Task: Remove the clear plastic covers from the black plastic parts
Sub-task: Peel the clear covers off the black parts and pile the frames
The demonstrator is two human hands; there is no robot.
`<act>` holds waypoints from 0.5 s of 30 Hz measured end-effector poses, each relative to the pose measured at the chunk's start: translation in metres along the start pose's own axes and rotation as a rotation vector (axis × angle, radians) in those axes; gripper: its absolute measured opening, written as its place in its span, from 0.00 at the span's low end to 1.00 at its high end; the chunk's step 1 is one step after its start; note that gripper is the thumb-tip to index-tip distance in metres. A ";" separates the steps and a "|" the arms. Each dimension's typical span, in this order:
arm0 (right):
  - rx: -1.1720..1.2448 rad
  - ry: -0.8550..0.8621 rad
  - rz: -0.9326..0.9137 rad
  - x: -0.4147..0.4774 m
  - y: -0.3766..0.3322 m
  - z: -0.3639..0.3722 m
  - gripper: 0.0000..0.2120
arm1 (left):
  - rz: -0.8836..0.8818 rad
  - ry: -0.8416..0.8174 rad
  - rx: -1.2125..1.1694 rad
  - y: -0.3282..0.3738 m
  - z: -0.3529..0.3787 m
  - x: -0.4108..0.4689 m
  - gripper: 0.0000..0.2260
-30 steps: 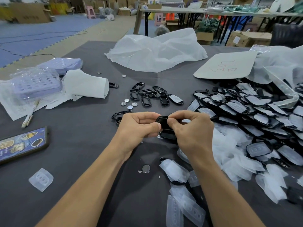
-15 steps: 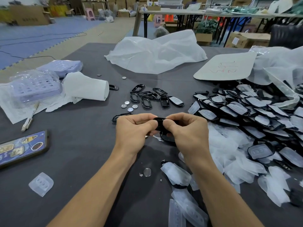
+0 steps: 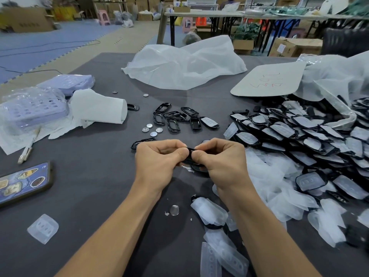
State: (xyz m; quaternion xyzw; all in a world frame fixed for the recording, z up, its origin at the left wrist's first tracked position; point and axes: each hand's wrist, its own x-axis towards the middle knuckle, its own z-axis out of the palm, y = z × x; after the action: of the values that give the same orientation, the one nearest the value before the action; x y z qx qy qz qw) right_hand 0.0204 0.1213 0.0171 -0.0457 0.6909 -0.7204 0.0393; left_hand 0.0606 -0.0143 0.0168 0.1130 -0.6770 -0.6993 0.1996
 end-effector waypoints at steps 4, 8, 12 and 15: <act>0.017 -0.009 0.043 0.001 0.000 0.002 0.10 | 0.025 0.078 0.024 -0.002 0.000 0.001 0.05; -0.032 -0.044 -0.020 -0.004 -0.003 0.007 0.04 | 0.060 0.101 -0.013 -0.004 0.000 0.003 0.05; -0.064 -0.005 -0.083 -0.005 -0.005 0.005 0.07 | 0.070 0.106 -0.020 -0.004 0.004 0.001 0.06; -0.086 0.024 -0.113 -0.005 -0.007 0.003 0.09 | 0.024 -0.003 -0.042 -0.002 0.003 0.002 0.10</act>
State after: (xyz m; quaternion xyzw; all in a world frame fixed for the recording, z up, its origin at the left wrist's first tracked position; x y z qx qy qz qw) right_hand 0.0263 0.1188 0.0240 -0.0777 0.7178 -0.6918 -0.0116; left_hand 0.0577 -0.0126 0.0151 0.0996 -0.6639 -0.7110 0.2092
